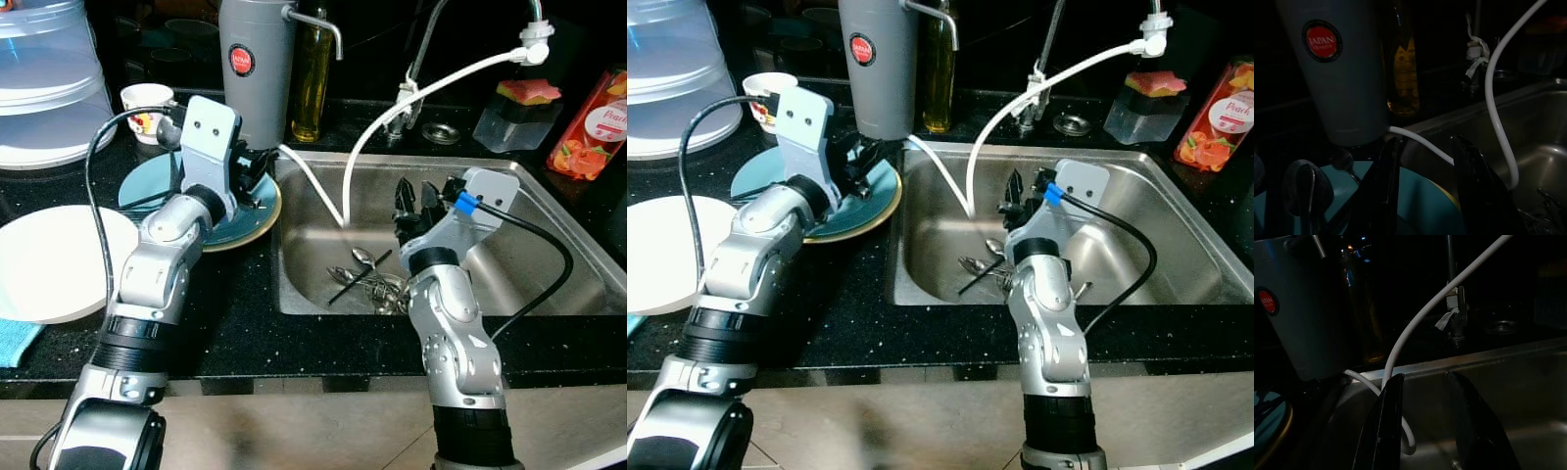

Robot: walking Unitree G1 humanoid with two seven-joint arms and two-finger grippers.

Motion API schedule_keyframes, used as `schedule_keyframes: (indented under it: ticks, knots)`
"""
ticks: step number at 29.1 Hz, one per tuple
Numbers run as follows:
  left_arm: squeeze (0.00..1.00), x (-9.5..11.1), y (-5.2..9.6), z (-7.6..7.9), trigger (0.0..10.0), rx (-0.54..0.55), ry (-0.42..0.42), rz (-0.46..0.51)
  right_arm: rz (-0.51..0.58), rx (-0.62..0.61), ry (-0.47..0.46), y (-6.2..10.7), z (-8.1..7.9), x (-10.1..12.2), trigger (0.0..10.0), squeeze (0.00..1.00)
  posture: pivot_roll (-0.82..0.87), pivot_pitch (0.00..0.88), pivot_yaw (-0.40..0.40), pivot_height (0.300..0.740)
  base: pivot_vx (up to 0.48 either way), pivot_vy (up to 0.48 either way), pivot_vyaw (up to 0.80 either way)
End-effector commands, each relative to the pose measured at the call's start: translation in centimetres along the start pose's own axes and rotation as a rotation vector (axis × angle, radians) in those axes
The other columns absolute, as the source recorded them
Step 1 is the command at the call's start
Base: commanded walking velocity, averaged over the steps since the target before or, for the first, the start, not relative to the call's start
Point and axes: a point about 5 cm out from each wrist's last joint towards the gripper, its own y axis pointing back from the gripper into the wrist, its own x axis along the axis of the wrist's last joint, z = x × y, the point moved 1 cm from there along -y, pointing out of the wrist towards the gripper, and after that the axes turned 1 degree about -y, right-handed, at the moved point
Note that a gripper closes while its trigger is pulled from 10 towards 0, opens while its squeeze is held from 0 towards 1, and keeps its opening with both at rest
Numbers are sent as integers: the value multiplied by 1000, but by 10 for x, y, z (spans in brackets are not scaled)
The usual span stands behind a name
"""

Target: Kitchen organization

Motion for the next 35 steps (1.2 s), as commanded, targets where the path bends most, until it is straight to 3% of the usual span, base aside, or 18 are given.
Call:
schedule_keyframes:
  ticks: [1, 5, 7, 10, 13, 15, 18, 20, 21, 22, 25, 27, 35]
  knots:
    - [0, -4, -2, 2, 10000, -13, -7, -29, -4, -6, 5, -1, 1, 0, 10000, 0, 225, 0, -56, 740, 0, 0, 0]
    - [0, -4, -2, 3, 10000, -11, -31, -27, 0, -6, 6, -1, 2, 1, 10000, 0, 225, 0, -56, 740, 0, 0, 0]
    - [0, -5, -2, 5, 10000, -16, -100, -29, 4, -6, 8, -2, 2, 2, 10000, 0, 226, 0, -57, 740, 0, 0, 0]
    - [0, -7, -2, 4, 10000, -9, -134, -42, 9, -6, 8, -3, 2, 3, 10000, 0, 230, 0, -60, 740, 0, 0, 0]
    - [0, -11, -4, -4, 10000, 52, -165, -95, 30, -8, 11, -6, 3, 11, 10000, 0, 222, 0, -63, 740, 0, 0, 0]
    - [0, 4, -6, -9, 10000, 75, -251, -75, 57, -12, 18, -9, 6, 20, 10000, 0, 222, 0, -69, 740, 0, 0, 0]
    - [0, 10, -6, -8, 10000, 69, -277, -63, 64, -13, 20, -10, 7, 22, 10000, 0, 222, 0, -69, 740, 0, 0, 0]
    - [0, 17, -9, -8, 10000, 37, -513, -102, 83, -15, 26, -12, 9, 28, 10000, 0, 229, 0, -71, 740, 0, 0, 0]
    - [0, 18, -10, -10, 10000, 33, -588, -128, 89, -16, 28, -13, 10, 30, 10000, 0, 230, 0, -69, 740, 0, 0, 0]
    - [0, 16, -11, -13, 10000, 33, -597, -181, 92, -16, 28, -14, 10, 30, 10000, 0, 231, 0, -66, 740, 0, 0, 0]
    - [0, 14, -11, -15, 10000, 34, -580, -215, 93, -16, 28, -14, 9, 30, 10000, 0, 231, 0, -66, 740, 0, 0, 0]
    - [0, 4, -12, -14, 10000, 18, -525, -295, 91, -16, 24, -14, 8, 29, 10000, 0, 228, 0, -63, 740, 0, 0, 0]
    - [0, -29, -11, -15, 10000, -19, -559, -507, 72, -14, 18, -11, 6, 25, 10000, 0, 218, 0, -61, 740, 0, 0, 0]
